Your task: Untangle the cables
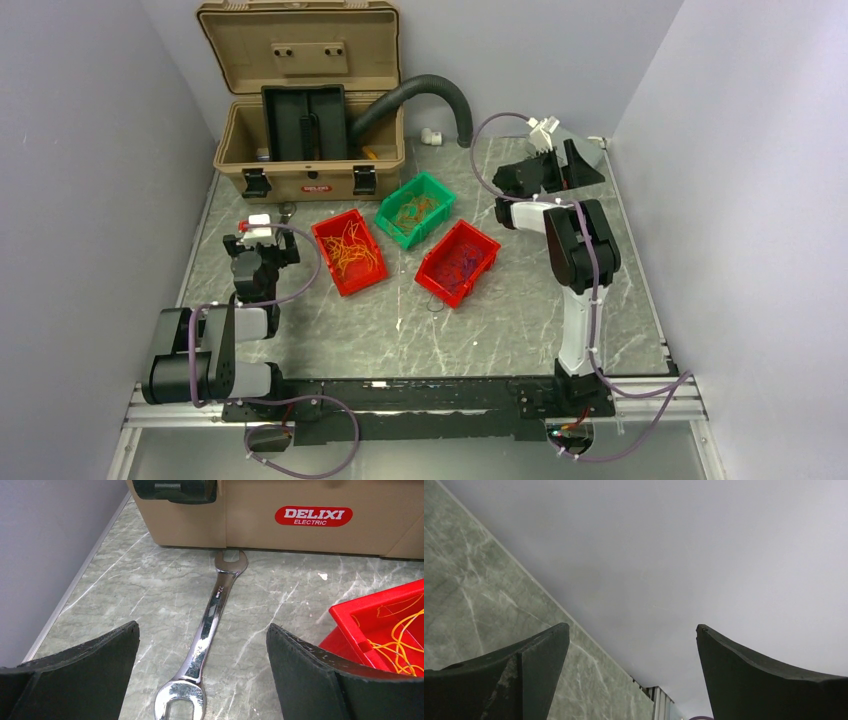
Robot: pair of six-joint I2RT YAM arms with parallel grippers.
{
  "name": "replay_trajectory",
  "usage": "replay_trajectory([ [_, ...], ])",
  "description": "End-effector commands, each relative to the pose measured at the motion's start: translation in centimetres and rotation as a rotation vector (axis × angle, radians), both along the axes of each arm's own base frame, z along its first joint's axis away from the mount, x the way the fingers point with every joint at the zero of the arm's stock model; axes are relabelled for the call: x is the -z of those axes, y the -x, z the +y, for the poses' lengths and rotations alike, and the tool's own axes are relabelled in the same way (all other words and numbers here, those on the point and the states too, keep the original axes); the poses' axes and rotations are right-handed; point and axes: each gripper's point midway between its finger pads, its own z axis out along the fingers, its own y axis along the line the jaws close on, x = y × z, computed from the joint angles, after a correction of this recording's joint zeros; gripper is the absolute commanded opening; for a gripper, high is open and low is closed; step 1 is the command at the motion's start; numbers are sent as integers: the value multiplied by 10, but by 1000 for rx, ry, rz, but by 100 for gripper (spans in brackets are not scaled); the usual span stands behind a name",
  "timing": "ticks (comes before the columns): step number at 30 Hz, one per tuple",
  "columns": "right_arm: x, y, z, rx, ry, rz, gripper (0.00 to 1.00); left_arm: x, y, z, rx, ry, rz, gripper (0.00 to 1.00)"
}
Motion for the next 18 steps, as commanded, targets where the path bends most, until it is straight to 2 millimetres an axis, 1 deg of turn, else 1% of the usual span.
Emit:
replay_trajectory([
  [1,-31,39,17,77,-232,-300,100,-18,-5,-1,-3,11,-71,99],
  [5,-39,44,47,-42,-246,-407,100,-18,-5,-1,-4,9,-71,99],
  [7,-47,56,50,-49,-291,-498,100,-19,-5,-1,-4,9,-72,99],
  [9,-62,66,52,-63,-333,-586,100,-18,-5,-1,-3,9,-71,99],
  [10,-68,68,56,-96,-335,-610,100,-19,-5,-1,-4,10,-72,100],
  [12,-77,70,74,-197,-332,-653,100,-18,-5,-1,-3,9,-68,99],
  [14,-78,75,85,-261,-344,-690,100,-17,-5,-1,-3,10,-67,99],
  [15,-72,79,87,-289,-342,-699,100,-17,-5,-1,-4,9,-67,99],
  [18,-66,89,101,-386,-357,-729,100,-18,-5,-1,-4,9,-69,100],
])
